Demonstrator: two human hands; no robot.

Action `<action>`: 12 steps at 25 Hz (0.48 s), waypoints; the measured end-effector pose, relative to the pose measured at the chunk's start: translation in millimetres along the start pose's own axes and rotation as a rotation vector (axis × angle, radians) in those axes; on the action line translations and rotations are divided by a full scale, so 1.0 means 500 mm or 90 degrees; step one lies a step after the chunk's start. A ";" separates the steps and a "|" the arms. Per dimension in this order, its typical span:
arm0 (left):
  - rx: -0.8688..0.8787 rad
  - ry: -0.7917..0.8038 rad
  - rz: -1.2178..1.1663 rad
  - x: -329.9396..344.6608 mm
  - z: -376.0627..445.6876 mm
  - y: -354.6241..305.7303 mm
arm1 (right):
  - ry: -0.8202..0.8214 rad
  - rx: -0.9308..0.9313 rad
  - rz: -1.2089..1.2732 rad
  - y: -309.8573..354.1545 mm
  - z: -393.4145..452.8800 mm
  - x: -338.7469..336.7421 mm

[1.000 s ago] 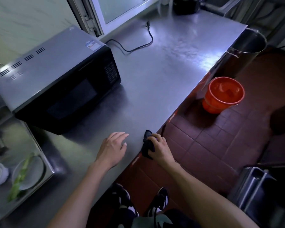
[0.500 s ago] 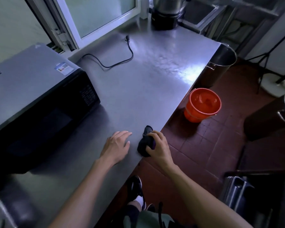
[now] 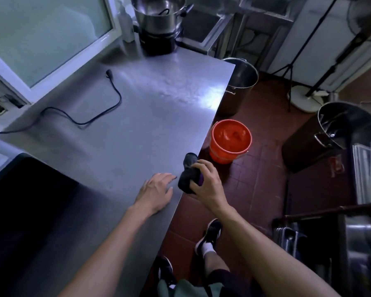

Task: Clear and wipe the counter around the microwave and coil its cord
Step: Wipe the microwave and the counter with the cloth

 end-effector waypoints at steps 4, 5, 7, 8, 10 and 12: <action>0.012 0.029 -0.001 0.026 0.145 -0.088 | -0.009 -0.024 0.009 -0.092 0.104 -0.084; 0.011 0.028 -0.013 0.028 0.180 -0.113 | -0.012 -0.028 0.008 -0.112 0.129 -0.106; 0.012 0.023 -0.034 0.029 0.249 -0.168 | -0.022 -0.040 0.009 -0.151 0.184 -0.155; 0.015 0.022 -0.040 0.031 0.285 -0.196 | -0.028 -0.044 0.008 -0.174 0.215 -0.180; 0.023 0.012 -0.052 0.031 0.350 -0.242 | -0.038 -0.053 0.005 -0.214 0.272 -0.227; 0.021 -0.001 -0.062 0.030 0.407 -0.270 | -0.043 -0.056 0.001 -0.247 0.326 -0.262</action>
Point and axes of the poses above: each hand's wrist, its own z-axis towards the middle knuckle, its own x-axis out of the palm, y = z × x, the point moved 10 cm from there along z, towards the middle knuckle, and after that the axes turned 8 degrees about -z, right-handed, at the moved point
